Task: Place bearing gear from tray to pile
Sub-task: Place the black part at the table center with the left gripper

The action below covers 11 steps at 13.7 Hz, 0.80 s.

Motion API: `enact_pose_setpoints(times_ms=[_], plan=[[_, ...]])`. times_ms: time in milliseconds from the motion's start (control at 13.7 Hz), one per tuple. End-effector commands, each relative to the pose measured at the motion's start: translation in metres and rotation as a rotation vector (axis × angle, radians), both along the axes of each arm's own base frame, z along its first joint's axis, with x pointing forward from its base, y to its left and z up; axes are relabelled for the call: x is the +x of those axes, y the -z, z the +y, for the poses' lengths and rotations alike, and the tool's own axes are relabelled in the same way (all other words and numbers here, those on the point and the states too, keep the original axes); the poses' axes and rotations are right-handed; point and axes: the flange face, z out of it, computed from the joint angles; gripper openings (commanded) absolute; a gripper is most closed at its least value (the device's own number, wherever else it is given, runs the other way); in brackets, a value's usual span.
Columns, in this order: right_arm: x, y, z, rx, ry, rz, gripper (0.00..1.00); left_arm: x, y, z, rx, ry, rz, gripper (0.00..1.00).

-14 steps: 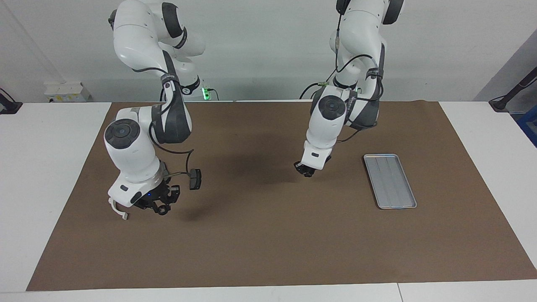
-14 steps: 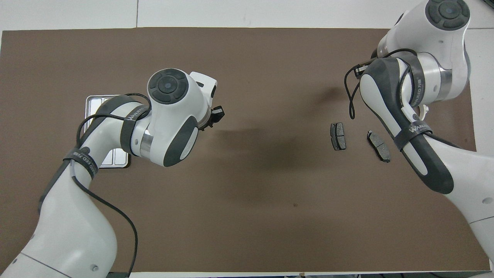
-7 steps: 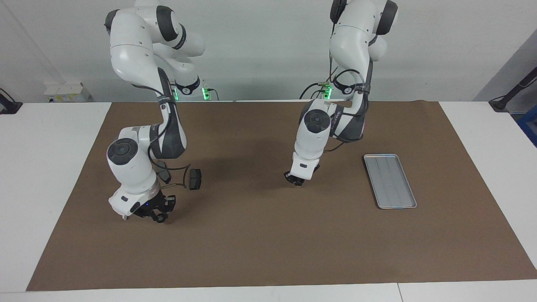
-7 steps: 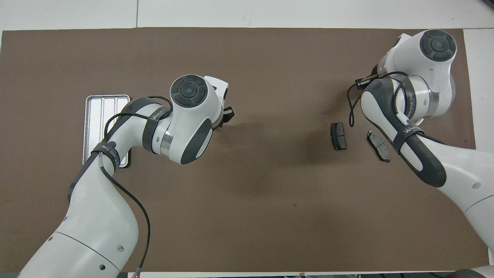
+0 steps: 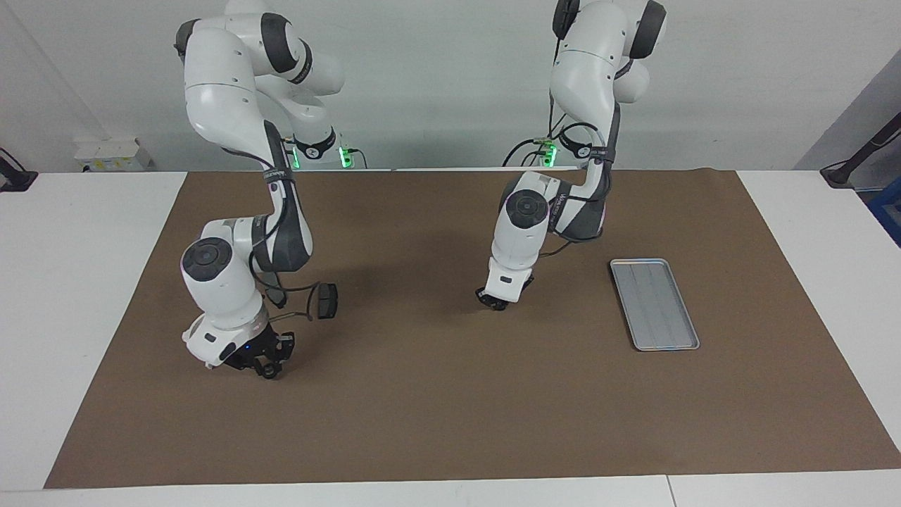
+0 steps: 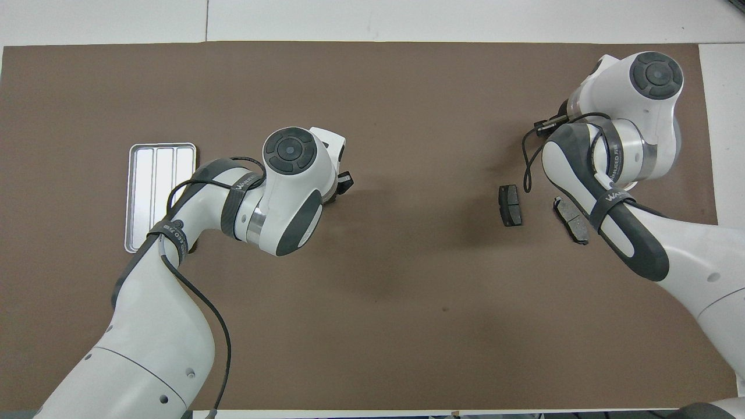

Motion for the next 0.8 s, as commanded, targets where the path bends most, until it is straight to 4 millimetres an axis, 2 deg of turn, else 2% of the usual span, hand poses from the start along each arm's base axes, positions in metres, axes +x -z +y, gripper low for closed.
enact_pose_setpoints(times_ms=[0,73,146,220,293,366,439,512,585,732], plan=[[-0.003,-0.003,0.005,0.021,-0.006,-0.013,1.00,-0.004,0.004,-0.001,-0.001,-0.014,-0.004,0.26],[-0.004,-0.008,0.009,0.020,0.004,-0.009,1.00,-0.004,0.003,-0.001,0.004,-0.015,0.004,0.83],[-0.005,-0.013,0.019,0.021,0.002,-0.008,1.00,0.001,-0.004,0.002,0.007,-0.021,0.000,1.00],[-0.006,-0.020,0.024,0.018,-0.004,-0.002,1.00,0.011,-0.019,0.015,0.002,-0.045,-0.013,1.00],[-0.008,-0.027,0.026,0.016,0.005,0.005,1.00,0.025,-0.051,0.046,-0.001,-0.082,-0.036,1.00],[-0.012,-0.037,0.035,0.015,0.020,0.018,1.00,0.028,-0.085,0.071,-0.003,-0.112,-0.044,1.00],[-0.017,-0.049,0.053,0.011,0.039,0.037,1.00,0.032,-0.122,0.109,-0.011,-0.131,-0.048,1.00],[-0.023,-0.061,0.068,0.009,0.088,0.054,1.00,0.031,-0.151,0.145,-0.009,-0.097,-0.033,1.00],[-0.032,-0.074,0.093,0.005,0.134,0.068,1.00,0.026,-0.179,0.181,-0.008,-0.052,-0.014,1.00],[-0.052,-0.092,0.157,0.009,0.255,0.078,1.00,0.015,-0.222,0.256,-0.014,0.013,0.014,1.00]])
